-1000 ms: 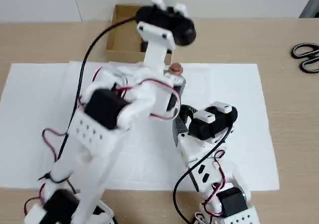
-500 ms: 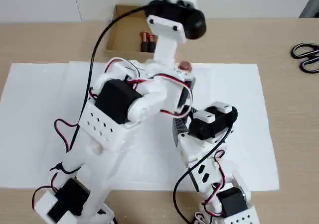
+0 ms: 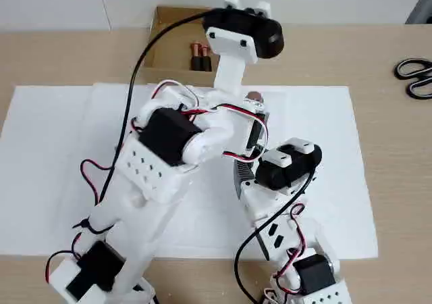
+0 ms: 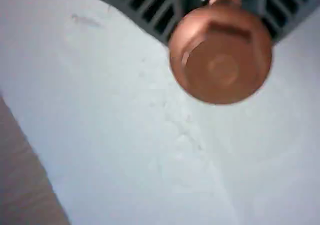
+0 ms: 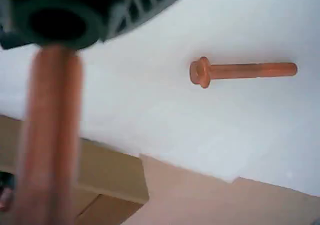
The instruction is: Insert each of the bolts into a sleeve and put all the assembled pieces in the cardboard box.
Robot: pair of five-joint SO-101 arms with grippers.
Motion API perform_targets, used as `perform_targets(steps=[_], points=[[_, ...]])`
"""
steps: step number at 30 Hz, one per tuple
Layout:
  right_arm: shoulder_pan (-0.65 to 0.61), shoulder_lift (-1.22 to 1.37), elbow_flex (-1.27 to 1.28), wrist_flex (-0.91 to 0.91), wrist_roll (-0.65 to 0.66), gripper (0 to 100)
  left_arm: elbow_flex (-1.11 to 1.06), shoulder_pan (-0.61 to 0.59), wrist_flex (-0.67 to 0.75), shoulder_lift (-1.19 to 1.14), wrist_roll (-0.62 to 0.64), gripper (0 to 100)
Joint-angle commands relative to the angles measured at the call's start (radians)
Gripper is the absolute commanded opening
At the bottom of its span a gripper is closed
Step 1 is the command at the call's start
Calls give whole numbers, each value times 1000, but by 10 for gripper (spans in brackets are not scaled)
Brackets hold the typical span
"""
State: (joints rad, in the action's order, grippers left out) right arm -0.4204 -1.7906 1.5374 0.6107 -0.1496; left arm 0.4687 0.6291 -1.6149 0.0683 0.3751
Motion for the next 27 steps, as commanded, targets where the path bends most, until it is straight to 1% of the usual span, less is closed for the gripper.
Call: perform_targets(steps=[1,3,9,16,23,27], points=[[-7,-18,-11,-19,-8,4,-28,0,49,12,5,6],[-7,-18,-11,-18,-8,4,-45,-11,69,12,6,6],[-7,-18,-11,-18,-8,4,-67,-15,71,12,25,6],[-7,-18,-12,-18,-8,4,-74,-11,12,3,26,6],[-7,-18,-12,-18,-8,4,-194,-11,11,5,26,6],[-7,-18,-12,-18,-8,4,-226,-11,6,5,26,6]])
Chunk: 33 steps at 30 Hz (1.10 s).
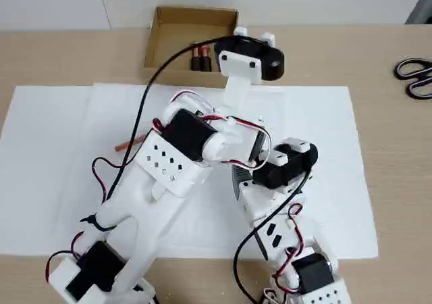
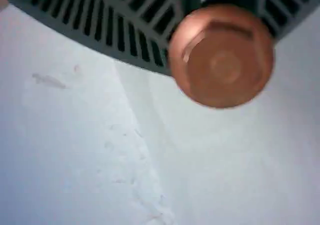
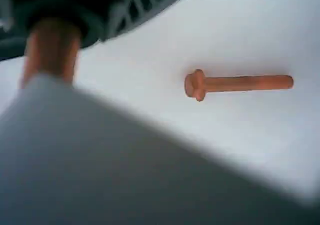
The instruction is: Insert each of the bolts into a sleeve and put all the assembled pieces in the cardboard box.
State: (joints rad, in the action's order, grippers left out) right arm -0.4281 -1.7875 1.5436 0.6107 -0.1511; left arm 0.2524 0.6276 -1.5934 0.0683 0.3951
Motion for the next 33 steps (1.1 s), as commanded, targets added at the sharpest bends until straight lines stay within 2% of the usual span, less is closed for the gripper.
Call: perform_targets(steps=[1,11,21,29,33], points=[[1,-21,-18,-18,-6,4,-13,-9,-18,5,6,6],[1,-21,-18,-18,-6,4,-128,-9,-12,9,6,6],[1,-21,-20,-18,-6,4,-44,-32,-2,14,2,15],[1,-21,-20,-18,-6,4,101,-37,-121,14,6,254],[1,-21,-20,-18,-6,4,160,-64,-153,14,5,318]])
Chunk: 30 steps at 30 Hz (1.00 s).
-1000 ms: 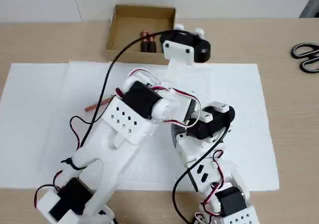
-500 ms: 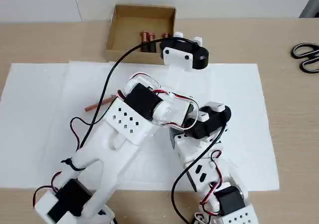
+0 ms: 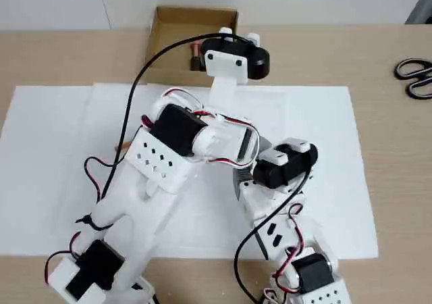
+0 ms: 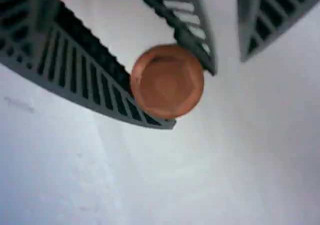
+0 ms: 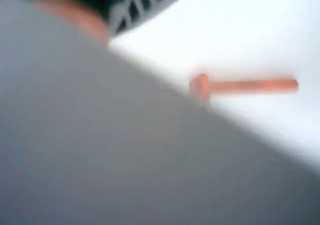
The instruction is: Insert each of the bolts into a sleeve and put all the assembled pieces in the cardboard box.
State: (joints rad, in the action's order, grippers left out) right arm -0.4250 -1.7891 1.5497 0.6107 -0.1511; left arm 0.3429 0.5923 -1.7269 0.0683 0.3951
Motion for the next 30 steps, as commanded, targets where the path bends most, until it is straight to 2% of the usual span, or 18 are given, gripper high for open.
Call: perform_targets(steps=[1,4,9,14,19,23,30], points=[[-2,-19,-26,-18,-6,4,90,-46,-23,14,5,321],[2,-19,-26,-21,-6,4,157,-133,-25,46,5,321],[8,-10,-28,-18,-6,4,177,-295,-25,264,5,321],[117,-7,-48,-16,-6,4,133,-535,-23,520,6,321],[188,19,-161,-19,-6,4,-12,-611,-20,706,5,321],[188,251,-362,-45,35,4,-176,-608,-14,804,6,321],[180,918,-848,-188,120,4,-400,-614,87,950,6,321]])
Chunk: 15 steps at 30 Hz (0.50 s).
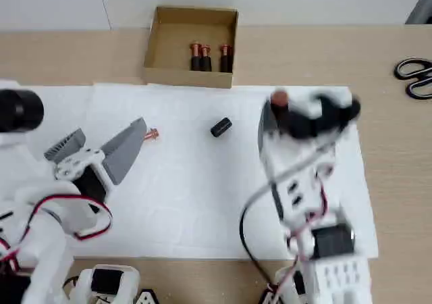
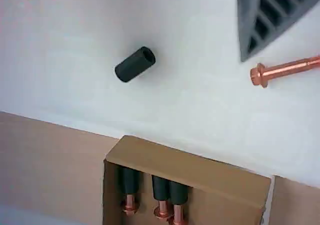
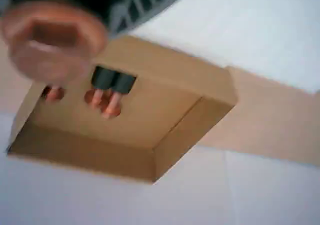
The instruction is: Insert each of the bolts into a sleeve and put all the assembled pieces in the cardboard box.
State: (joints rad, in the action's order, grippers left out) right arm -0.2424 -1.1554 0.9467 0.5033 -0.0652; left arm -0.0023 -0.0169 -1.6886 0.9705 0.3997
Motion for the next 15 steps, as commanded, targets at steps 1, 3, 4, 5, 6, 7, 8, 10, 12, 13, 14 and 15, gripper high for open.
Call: perform_targets(steps=[1,3,4,5,6,7,8,10,12,13,14,15], points=[[-12,369,-305,-108,37,4,-79,-5,64,66,2,321],[-25,529,-417,-159,37,4,-130,-5,91,101,0,321],[-35,605,-473,-188,38,4,-157,-5,101,118,0,321],[-44,677,-526,-219,38,4,-183,-5,109,133,0,321],[-48,748,-577,-249,38,4,-206,-5,115,150,0,321],[-53,822,-626,-282,38,4,-226,-5,121,164,0,321],[-54,895,-675,-315,34,4,-243,-5,126,178,-2,321],[-54,1038,-776,-389,28,4,-275,-5,129,206,-2,321],[-54,1184,-881,-452,21,4,-308,-5,141,229,-2,321],[-54,1257,-937,-476,21,4,-326,-6,153,238,-2,321],[-54,1326,-991,-495,21,4,-343,-6,166,245,-2,321],[-56,1397,-1049,-509,21,4,-360,-6,175,253,-2,321]])
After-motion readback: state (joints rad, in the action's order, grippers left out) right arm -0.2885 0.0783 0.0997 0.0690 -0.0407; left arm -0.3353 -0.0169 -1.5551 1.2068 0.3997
